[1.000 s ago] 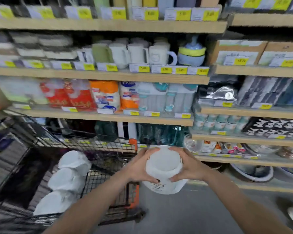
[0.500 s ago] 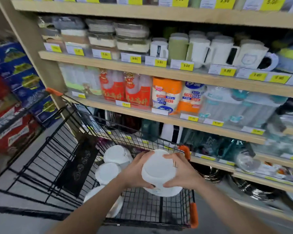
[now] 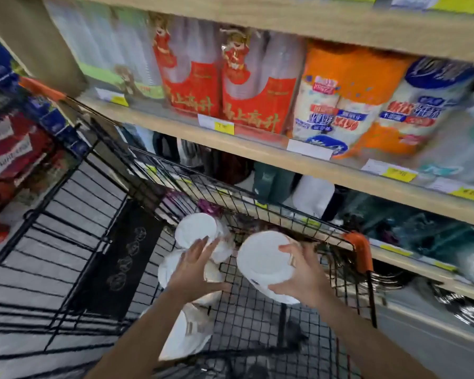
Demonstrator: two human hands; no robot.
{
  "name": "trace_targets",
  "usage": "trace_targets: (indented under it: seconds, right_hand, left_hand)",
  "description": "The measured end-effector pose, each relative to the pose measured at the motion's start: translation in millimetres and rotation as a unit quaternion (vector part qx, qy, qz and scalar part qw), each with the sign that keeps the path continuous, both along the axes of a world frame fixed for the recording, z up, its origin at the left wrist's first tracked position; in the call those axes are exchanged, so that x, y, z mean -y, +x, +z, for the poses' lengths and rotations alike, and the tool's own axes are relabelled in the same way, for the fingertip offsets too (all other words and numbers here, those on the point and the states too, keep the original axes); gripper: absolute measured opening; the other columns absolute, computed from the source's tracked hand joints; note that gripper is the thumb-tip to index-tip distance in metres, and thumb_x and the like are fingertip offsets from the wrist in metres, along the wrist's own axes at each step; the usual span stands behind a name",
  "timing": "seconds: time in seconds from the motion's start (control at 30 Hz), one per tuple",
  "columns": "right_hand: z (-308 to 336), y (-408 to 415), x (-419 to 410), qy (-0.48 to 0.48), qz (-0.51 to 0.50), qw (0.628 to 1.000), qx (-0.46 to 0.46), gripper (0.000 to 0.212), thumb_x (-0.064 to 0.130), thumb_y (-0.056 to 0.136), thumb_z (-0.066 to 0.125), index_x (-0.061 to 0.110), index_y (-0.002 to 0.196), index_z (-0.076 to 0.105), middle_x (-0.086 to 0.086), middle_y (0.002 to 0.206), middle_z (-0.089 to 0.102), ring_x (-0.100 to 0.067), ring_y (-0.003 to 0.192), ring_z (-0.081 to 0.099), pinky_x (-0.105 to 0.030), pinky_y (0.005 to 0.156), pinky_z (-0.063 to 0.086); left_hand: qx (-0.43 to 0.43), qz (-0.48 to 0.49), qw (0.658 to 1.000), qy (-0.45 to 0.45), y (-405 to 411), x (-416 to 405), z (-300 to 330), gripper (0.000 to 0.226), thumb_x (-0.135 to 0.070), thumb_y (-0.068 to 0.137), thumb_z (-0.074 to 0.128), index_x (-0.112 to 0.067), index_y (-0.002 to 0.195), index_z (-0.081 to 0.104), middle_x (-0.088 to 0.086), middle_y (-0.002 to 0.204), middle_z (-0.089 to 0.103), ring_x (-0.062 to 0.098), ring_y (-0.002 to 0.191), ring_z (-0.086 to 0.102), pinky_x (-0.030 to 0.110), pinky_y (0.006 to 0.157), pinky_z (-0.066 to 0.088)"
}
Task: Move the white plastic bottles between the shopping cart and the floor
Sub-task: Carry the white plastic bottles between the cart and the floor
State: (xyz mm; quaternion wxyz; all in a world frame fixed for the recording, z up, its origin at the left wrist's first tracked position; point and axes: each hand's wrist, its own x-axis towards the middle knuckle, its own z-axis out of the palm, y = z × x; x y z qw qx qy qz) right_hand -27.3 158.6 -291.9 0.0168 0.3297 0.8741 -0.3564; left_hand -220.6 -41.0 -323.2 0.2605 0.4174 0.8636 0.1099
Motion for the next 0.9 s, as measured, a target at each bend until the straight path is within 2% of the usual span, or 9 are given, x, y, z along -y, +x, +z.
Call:
trace_targets:
  seconds: [0.13,0.23,0.3,0.37,0.47,0.6,0.7,0.8,0.9]
  right_hand:
    - [-63.7,-26.3,1.8,-0.001,-0.039,0.999,-0.016,0.089,0.039,0.047,0.089,0.028,0.124,0.046,-0.001,0.119,0.034,-0.02,0.107,0.043,-0.032,0.088,0.043]
    - [-105.0,-36.4,2.3,-0.027,-0.099,0.994,-0.033,0.087,0.032,0.045,0.091,0.027,0.121,0.048,0.004,0.116,0.032,-0.018,0.107,0.041,-0.029,0.091,0.041]
    - [-125.6,-35.7,5.2,-0.029,-0.125,0.99,-0.055,0.088,0.029,0.045,0.092,0.025,0.12,0.046,0.005,0.119,0.029,-0.016,0.111,0.037,-0.032,0.096,0.04]
    - [-137.8,-32.3,9.3,-0.024,-0.124,0.989,-0.08,0.09,0.027,0.046,0.092,0.024,0.121,0.043,0.006,0.125,0.026,-0.022,0.12,0.036,-0.041,0.103,0.038]
    - [-143.0,-26.0,14.6,-0.042,-0.128,0.988,-0.079,0.094,0.024,0.048,0.092,0.031,0.122,0.035,0.009,0.125,0.02,-0.027,0.127,0.029,-0.046,0.108,0.034]
    - [-144.3,-26.8,18.9,-0.054,-0.144,0.985,-0.081,0.097,0.024,0.049,0.09,0.035,0.123,0.029,0.013,0.127,0.017,-0.025,0.131,0.024,-0.049,0.11,0.032]
    - [-149.3,-27.1,23.3,-0.028,-0.136,0.985,-0.1,0.098,0.03,0.047,0.09,0.039,0.121,0.026,0.012,0.125,0.017,-0.025,0.128,0.025,-0.049,0.104,0.038]
    - [-156.5,-23.4,22.9,0.032,-0.091,0.994,-0.051,0.102,0.048,0.048,0.083,0.036,0.127,0.019,-0.009,0.132,0.024,-0.028,0.125,0.027,-0.054,0.098,0.044]
    - [-140.3,-25.5,15.0,0.039,-0.067,0.995,0.057,0.106,0.055,0.05,0.079,0.041,0.131,0.013,-0.009,0.139,0.018,-0.031,0.128,0.026,-0.056,0.104,0.035]
  left_hand:
    - [-0.067,0.001,0.996,-0.058,-30.8,0.0,-52.5,0.104,-0.071,0.072,0.059,-0.048,0.14,-0.017,-0.013,0.146,-0.032,0.011,0.135,-0.03,0.062,0.113,-0.004]
    - [-0.095,0.02,0.992,-0.081,-35.1,-0.1,-81.9,0.103,-0.075,0.073,0.053,-0.049,0.142,-0.019,-0.007,0.146,-0.039,0.019,0.14,-0.029,0.066,0.11,-0.004]
    - [-0.124,0.01,0.989,-0.074,-31.5,3.0,-96.7,0.095,-0.081,0.074,0.038,-0.047,0.143,-0.017,-0.003,0.151,-0.034,0.023,0.144,-0.02,0.066,0.109,-0.001]
    - [-0.163,-0.009,0.985,-0.053,-31.1,6.5,-103.7,0.09,-0.084,0.071,0.02,-0.045,0.146,-0.012,0.003,0.157,-0.021,0.025,0.146,-0.01,0.067,0.107,0.01]
    - [-0.167,-0.015,0.985,-0.04,-30.7,10.3,-106.6,0.089,-0.083,0.071,0.019,-0.044,0.146,-0.008,0.005,0.159,-0.013,0.025,0.145,-0.005,0.067,0.102,0.022]
    - [-0.172,-0.017,0.984,-0.039,-28.1,8.4,-108.3,0.092,-0.085,0.07,0.02,-0.044,0.145,-0.013,0.005,0.159,-0.015,0.025,0.146,-0.006,0.066,0.104,0.021]
    - [-0.17,-0.023,0.984,-0.055,-29.3,9.2,-108.4,0.095,-0.086,0.066,0.018,-0.044,0.145,-0.015,0.005,0.157,-0.022,0.024,0.146,-0.011,0.064,0.104,0.016]
    - [-0.172,-0.034,0.981,-0.079,-30.1,9.7,-105.6,0.097,-0.088,0.065,0.015,-0.043,0.143,-0.021,0.004,0.155,-0.029,0.024,0.145,-0.015,0.062,0.105,0.016]
    - [-0.149,-0.048,0.979,-0.128,-29.9,6.7,-95.3,0.099,-0.086,0.07,0.026,-0.04,0.143,-0.023,0.006,0.153,-0.032,0.027,0.144,-0.018,0.067,0.106,0.012]
